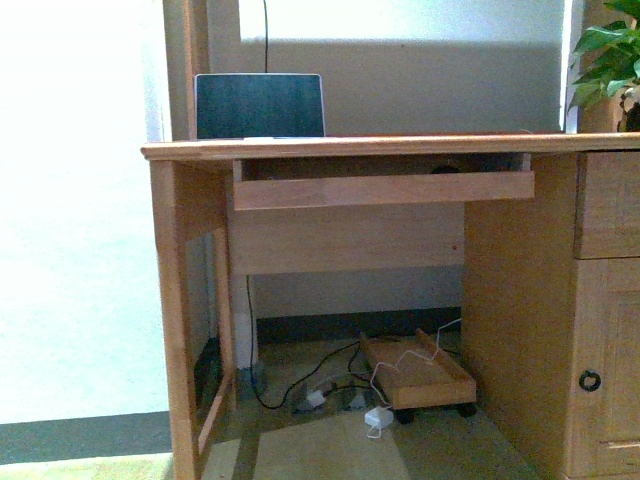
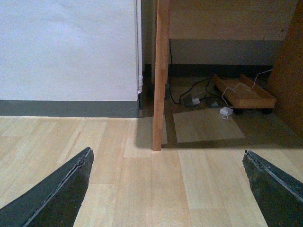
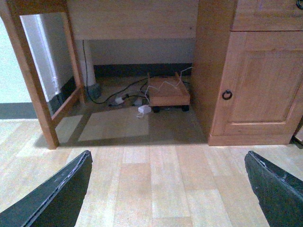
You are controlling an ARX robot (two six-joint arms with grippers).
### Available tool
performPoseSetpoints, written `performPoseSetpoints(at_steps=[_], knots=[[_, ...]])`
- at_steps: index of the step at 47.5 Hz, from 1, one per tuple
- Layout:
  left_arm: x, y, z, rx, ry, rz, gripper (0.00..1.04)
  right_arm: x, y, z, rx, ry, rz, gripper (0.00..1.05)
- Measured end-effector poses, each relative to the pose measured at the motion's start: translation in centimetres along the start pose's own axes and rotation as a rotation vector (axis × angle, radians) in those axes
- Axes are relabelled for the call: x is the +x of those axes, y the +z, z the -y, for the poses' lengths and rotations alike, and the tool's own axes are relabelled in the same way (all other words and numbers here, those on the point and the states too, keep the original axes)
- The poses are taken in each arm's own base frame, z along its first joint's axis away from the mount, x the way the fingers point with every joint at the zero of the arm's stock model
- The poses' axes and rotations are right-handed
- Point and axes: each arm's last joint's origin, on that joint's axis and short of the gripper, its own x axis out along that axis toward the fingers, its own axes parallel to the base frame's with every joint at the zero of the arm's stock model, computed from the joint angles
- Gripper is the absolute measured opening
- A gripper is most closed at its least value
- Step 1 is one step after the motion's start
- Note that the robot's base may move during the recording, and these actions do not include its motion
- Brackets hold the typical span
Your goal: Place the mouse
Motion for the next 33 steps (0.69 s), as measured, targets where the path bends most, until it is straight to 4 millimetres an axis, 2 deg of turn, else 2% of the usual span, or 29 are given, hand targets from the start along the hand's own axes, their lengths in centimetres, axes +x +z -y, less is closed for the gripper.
performPoseSetpoints(at_steps=[33], knots=[[0.0,0.0,0.0,0.0,0.0,0.0,0.97,0.0,0.0,0.0,0.0,0.0,0.0,0.97]])
